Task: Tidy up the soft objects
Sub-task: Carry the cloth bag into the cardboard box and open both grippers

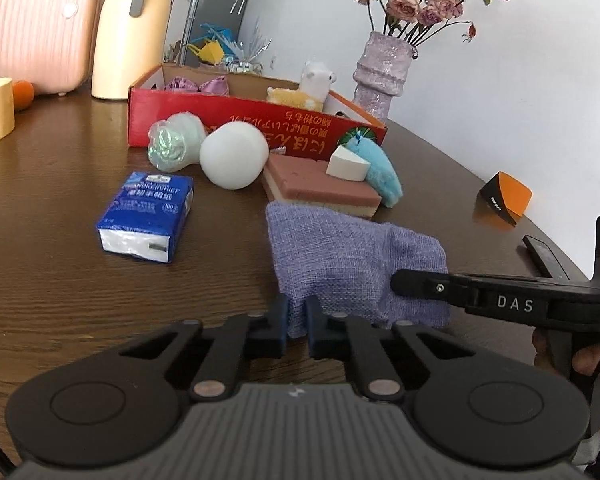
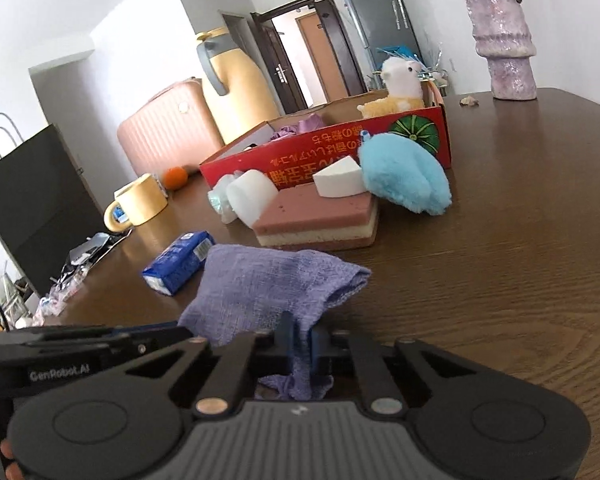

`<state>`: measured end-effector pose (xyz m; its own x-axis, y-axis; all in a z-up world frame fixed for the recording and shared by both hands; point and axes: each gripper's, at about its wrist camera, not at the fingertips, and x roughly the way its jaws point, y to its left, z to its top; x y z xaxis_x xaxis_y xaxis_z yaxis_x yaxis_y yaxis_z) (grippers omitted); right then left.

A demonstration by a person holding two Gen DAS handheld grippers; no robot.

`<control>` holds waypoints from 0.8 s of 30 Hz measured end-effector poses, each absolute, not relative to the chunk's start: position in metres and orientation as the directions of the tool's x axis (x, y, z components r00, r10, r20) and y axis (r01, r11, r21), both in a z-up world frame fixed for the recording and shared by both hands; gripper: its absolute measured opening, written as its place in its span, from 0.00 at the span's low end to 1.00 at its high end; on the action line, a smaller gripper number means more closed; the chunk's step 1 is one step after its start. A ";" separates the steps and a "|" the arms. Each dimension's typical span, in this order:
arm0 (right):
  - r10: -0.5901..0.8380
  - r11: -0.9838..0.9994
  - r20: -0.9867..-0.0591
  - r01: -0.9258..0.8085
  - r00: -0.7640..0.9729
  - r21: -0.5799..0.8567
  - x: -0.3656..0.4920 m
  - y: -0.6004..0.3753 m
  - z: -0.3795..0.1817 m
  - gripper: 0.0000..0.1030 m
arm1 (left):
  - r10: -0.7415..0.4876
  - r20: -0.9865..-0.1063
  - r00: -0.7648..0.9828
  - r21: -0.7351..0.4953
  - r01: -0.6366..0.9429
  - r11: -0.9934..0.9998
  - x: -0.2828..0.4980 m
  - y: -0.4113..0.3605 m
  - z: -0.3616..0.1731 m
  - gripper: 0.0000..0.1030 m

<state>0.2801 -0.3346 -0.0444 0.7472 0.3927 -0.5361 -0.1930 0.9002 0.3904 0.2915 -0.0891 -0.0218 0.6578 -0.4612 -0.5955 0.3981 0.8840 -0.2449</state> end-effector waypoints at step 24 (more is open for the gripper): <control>0.439 0.894 -0.563 -0.278 0.701 0.352 0.546 -0.292 0.061 0.05 | -0.379 -0.572 0.728 -0.159 0.355 0.921 0.519 -0.081 0.090 0.05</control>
<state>0.5463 -0.2919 0.0613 0.7006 0.4389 -0.5626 -0.2777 0.8940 0.3517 0.5189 -0.0808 0.0895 0.7277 -0.3790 -0.5716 0.3548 0.9213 -0.1591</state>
